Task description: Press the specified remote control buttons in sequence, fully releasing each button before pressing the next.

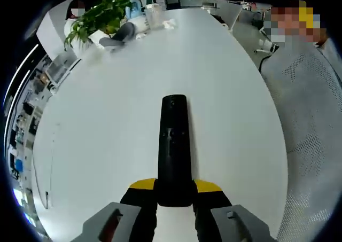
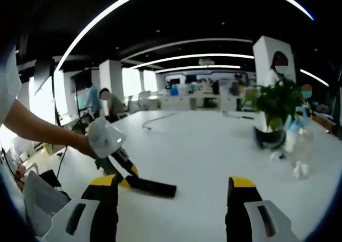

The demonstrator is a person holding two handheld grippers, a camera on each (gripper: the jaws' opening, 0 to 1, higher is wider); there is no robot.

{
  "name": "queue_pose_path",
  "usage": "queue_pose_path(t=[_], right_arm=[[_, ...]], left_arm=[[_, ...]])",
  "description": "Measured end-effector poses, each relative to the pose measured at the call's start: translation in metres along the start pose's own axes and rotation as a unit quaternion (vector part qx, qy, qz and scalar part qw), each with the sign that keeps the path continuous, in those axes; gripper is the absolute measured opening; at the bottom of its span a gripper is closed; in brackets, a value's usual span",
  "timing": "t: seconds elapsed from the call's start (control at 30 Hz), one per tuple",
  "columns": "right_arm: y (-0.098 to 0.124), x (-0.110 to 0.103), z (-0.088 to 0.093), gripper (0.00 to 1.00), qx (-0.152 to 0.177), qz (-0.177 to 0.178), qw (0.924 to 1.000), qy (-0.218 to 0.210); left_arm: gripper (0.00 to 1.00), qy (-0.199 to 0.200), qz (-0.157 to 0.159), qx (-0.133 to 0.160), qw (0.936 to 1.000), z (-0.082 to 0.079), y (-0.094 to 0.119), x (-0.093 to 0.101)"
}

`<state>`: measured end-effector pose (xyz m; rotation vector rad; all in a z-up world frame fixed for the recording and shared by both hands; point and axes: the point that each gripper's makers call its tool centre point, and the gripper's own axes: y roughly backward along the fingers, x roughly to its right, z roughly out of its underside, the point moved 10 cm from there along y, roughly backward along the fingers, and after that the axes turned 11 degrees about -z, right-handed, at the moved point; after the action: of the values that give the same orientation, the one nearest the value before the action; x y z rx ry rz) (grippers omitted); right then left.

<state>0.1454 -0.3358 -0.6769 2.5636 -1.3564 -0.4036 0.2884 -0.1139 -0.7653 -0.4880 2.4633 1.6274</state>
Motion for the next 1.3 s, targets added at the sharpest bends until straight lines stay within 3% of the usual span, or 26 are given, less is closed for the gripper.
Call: queue_pose_path(t=[0.67,0.93,1.13,1.3], right_arm=[[-0.001,0.001,0.002,0.82,-0.011,0.006,0.9999,0.002],[-0.001,0.003,0.002,0.81,-0.014,0.012,0.9998,0.001],[0.000,0.004,0.003,0.81,-0.016,0.016,0.9997,-0.002],[-0.001,0.004,0.004,0.80,-0.021,0.019,0.9996,0.001]], left_arm=[[0.24,-0.028,0.000,-0.025,0.9993,-0.004,-0.015,-0.029],[0.24,-0.065,-0.006,-0.039,0.9971,-0.005,-0.020,-0.041],[0.24,-0.051,-0.008,-0.042,0.9978,-0.004,-0.023,-0.052],[0.24,-0.064,-0.014,-0.049,0.9966,-0.006,-0.026,-0.057]])
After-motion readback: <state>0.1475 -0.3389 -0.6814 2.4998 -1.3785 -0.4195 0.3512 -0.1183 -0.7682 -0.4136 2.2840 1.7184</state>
